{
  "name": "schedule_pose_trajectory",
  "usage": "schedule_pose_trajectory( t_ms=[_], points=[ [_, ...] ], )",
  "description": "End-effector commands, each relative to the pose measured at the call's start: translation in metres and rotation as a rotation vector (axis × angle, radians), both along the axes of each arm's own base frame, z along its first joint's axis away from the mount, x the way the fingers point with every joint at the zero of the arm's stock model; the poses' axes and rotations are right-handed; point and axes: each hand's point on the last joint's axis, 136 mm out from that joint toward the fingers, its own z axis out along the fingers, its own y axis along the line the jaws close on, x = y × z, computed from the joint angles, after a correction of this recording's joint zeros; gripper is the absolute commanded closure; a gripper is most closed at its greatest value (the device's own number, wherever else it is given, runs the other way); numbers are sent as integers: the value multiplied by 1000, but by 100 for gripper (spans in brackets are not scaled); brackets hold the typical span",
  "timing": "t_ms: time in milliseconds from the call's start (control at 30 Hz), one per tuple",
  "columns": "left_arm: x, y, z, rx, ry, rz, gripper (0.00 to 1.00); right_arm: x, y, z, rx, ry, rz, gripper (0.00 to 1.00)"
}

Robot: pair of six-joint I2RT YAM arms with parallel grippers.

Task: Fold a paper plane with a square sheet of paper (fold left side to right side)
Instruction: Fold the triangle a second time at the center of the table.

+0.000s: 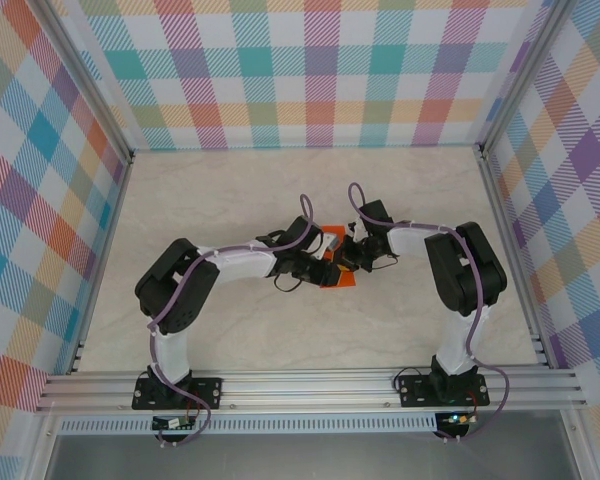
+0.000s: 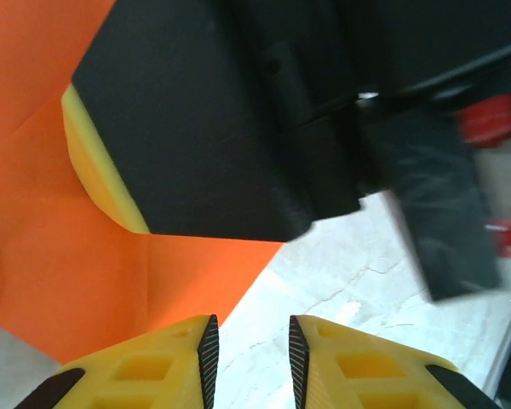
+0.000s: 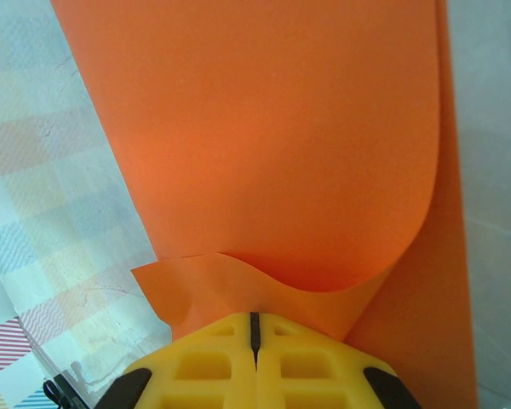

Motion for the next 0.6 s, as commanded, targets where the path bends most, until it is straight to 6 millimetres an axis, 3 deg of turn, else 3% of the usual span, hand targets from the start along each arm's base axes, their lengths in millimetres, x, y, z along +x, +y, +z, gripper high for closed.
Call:
schedule_pose_trajectory(
  t_ms=[0,567],
  points=[
    [8,1,2,13,-16,9,71,-22,-18,-30,-113,88,-2,95],
    [-2,20,-31,105,18,26,73,-22,-19,-30,-123,88,1,95]
  ],
)
